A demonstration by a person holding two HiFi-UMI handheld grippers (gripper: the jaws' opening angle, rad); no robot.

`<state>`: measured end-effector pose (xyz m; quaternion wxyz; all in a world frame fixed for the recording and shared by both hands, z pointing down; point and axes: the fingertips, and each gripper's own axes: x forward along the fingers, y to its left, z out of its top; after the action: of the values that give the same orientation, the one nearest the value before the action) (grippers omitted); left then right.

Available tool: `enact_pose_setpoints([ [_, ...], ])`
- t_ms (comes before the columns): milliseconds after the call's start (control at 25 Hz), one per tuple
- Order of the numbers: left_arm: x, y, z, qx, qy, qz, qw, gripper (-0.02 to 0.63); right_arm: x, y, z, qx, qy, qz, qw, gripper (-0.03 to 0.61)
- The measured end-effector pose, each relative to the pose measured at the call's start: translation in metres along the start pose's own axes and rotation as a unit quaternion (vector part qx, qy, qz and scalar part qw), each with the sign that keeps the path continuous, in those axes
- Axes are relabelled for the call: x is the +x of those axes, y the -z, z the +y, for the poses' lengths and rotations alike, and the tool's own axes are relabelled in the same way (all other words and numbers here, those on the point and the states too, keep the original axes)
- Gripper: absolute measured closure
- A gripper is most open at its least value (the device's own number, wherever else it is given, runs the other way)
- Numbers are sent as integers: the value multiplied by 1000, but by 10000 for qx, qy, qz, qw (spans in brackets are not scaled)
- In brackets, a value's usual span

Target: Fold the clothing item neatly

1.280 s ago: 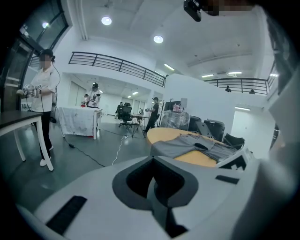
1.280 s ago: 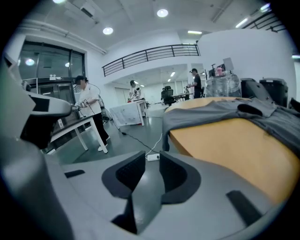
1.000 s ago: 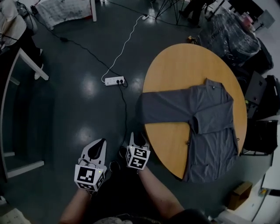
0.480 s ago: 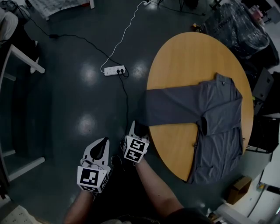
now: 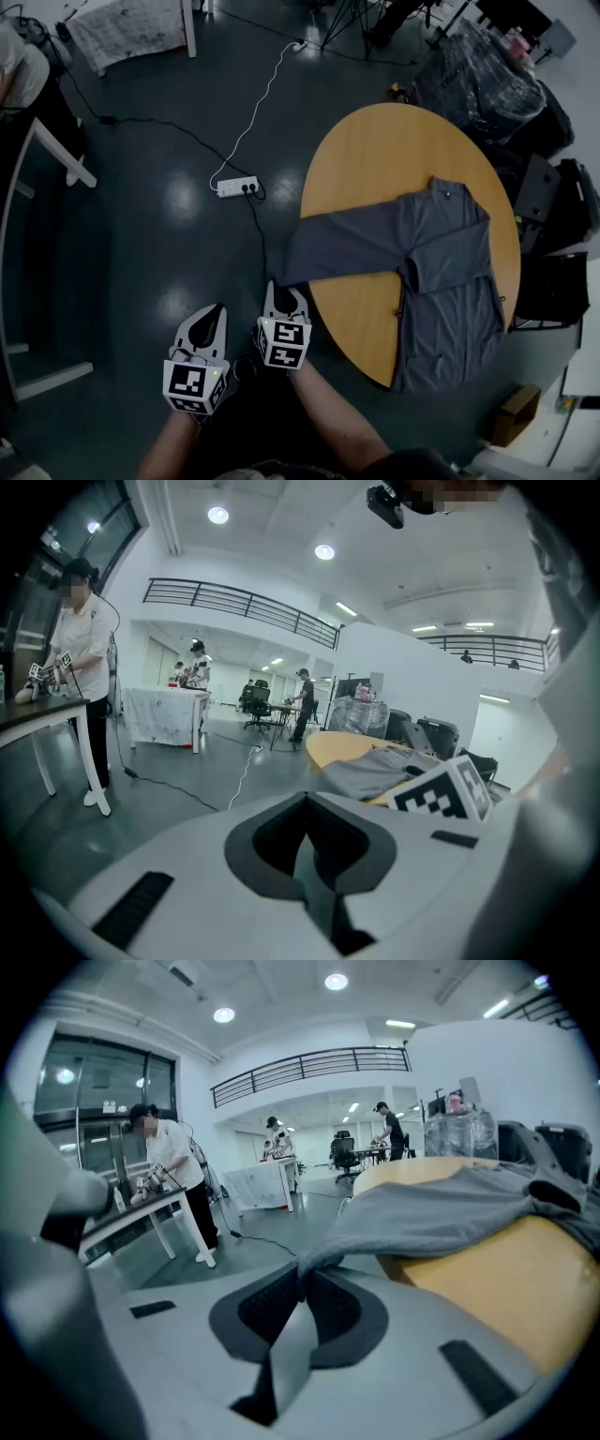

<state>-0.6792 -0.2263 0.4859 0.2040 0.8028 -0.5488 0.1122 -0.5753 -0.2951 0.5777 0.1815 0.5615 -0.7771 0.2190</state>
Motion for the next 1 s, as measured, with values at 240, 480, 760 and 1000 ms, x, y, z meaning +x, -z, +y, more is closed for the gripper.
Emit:
enact_pose_setpoints([
  [240, -27, 0, -15, -157, 98, -128, 9997, 605, -47, -53, -10, 652, -276, -125, 9974, 560],
  [480, -29, -21, -52, 170, 319, -359, 9987, 606, -98, -106, -58, 488, -109, -675, 9965, 560],
  [760, -23, -44, -120, 417, 248, -599, 9970, 606, -156, -145, -133, 293, -422, -1277, 9905, 560],
  [1000, 1, -40, -205, 385, 15, -590, 9975, 606, -197, -164, -227, 359, -568, -1477, 9868, 560],
])
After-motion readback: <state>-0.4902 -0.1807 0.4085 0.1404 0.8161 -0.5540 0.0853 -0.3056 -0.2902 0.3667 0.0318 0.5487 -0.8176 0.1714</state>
